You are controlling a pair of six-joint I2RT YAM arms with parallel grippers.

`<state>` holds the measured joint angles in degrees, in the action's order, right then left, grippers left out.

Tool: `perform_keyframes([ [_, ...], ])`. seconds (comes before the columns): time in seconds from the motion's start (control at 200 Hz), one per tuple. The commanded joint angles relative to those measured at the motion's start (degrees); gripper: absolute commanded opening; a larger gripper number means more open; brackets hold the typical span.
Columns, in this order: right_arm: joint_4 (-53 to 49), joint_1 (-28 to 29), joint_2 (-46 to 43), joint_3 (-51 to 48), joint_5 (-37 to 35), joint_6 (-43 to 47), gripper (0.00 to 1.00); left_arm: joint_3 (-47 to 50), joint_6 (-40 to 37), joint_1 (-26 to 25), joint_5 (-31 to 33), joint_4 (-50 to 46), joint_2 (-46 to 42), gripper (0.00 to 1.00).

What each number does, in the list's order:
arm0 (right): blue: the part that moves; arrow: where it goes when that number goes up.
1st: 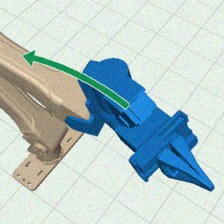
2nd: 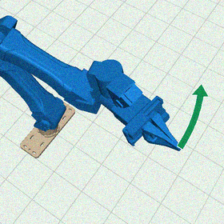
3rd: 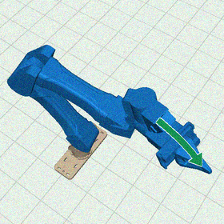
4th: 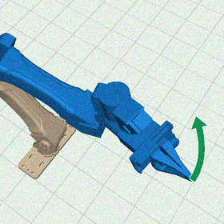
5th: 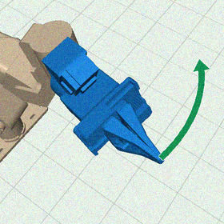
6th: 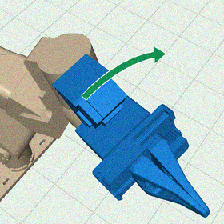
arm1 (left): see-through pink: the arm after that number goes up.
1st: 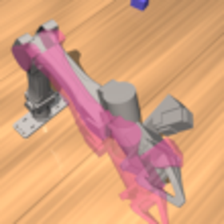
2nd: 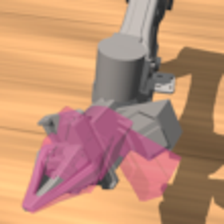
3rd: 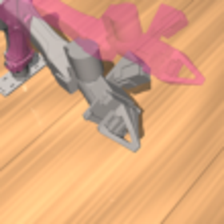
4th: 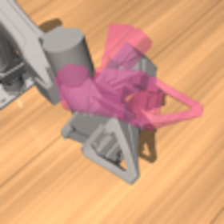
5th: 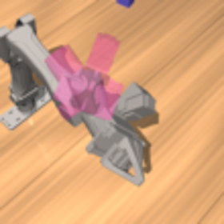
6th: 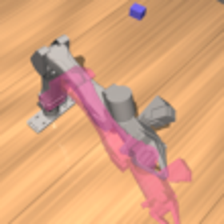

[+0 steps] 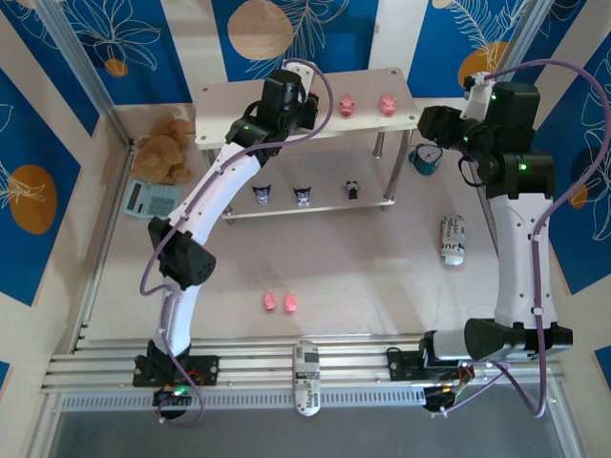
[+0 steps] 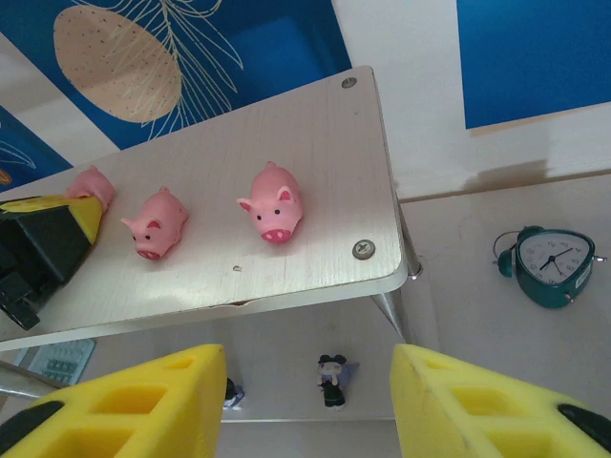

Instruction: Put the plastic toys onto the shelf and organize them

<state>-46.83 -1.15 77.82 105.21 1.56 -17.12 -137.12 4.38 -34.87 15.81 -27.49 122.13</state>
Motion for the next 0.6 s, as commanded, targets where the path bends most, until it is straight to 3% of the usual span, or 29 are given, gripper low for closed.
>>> perform_keyframes([
  [0.0,1.21,-0.32,-1.24,-1.12,1.25,-0.66,0.50,-1.29,0.18,0.46,-1.09,-3.74,-1.46,0.08],
  [0.34,2.32,-0.32,-3.92,-3.45,1.56,-1.04,0.50,-0.22,2.07,0.41,-3.81,-7.65,-6.54,0.08],
  [0.595,3.19,-0.50,-5.56,-5.26,2.81,-1.84,0.50,9.92,5.76,-0.23,-4.94,-4.45,-12.40,0.08],
])
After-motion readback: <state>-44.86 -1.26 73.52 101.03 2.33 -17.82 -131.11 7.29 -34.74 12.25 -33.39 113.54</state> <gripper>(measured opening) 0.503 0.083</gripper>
